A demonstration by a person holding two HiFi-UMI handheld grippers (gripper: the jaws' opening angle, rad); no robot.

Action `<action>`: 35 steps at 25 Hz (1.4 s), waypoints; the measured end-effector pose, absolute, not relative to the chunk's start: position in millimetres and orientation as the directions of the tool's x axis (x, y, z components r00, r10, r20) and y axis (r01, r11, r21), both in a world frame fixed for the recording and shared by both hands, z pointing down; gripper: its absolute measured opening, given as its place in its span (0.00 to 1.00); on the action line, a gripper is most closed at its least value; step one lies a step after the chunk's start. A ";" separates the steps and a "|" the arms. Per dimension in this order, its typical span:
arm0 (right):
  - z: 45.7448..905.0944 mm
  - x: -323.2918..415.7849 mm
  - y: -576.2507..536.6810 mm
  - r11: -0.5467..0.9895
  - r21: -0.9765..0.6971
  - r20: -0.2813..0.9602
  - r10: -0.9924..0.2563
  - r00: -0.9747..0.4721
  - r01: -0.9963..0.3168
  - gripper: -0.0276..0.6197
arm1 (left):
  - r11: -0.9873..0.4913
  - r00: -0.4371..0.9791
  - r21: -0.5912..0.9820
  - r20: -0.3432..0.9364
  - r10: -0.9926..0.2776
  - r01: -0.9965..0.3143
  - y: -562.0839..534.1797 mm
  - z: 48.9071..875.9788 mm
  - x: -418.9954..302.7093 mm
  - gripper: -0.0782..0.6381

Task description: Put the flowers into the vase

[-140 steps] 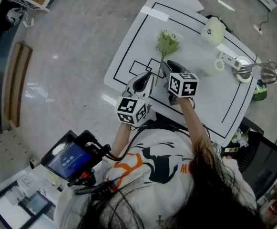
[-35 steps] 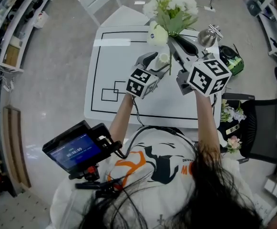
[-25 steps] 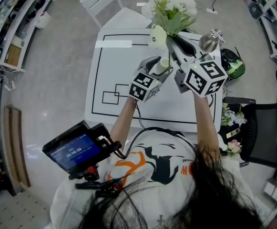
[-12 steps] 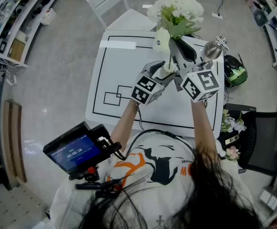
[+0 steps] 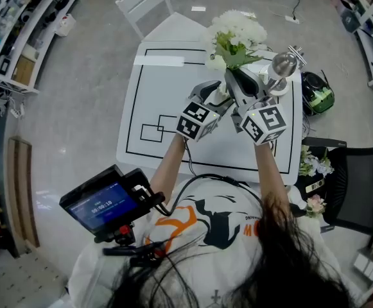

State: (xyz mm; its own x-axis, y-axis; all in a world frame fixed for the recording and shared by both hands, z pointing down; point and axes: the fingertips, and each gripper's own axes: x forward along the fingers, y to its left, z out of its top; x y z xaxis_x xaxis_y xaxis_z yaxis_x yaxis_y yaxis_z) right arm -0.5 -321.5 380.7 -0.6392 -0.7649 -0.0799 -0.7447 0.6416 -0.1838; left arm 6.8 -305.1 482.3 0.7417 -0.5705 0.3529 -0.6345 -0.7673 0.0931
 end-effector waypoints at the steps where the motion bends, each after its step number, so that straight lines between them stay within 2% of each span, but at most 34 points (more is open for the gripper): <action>1: 383.6 0.3 -320.6 0.640 -0.187 -0.075 -0.766 -0.639 -0.745 0.13 | -0.766 0.741 0.094 0.352 -0.572 -0.636 -305.5 482.4 6.6 0.48; 22: 435.3 -2.4 -305.6 0.643 -0.009 0.153 -0.756 -0.636 -0.766 0.14 | -0.757 0.736 0.105 0.353 -0.578 -0.645 -312.3 483.9 1.4 0.48; 29: 439.5 -1.7 -298.4 0.666 -0.049 0.194 -0.725 -0.661 -0.744 0.27 | -0.752 0.732 0.102 0.346 -0.587 -0.651 -312.8 483.3 1.1 0.48; 35: 444.5 8.6 -292.4 0.654 -0.095 0.209 -0.724 -0.657 -0.751 0.31 | -0.751 0.731 0.102 0.348 -0.587 -0.652 -313.6 484.7 0.7 0.48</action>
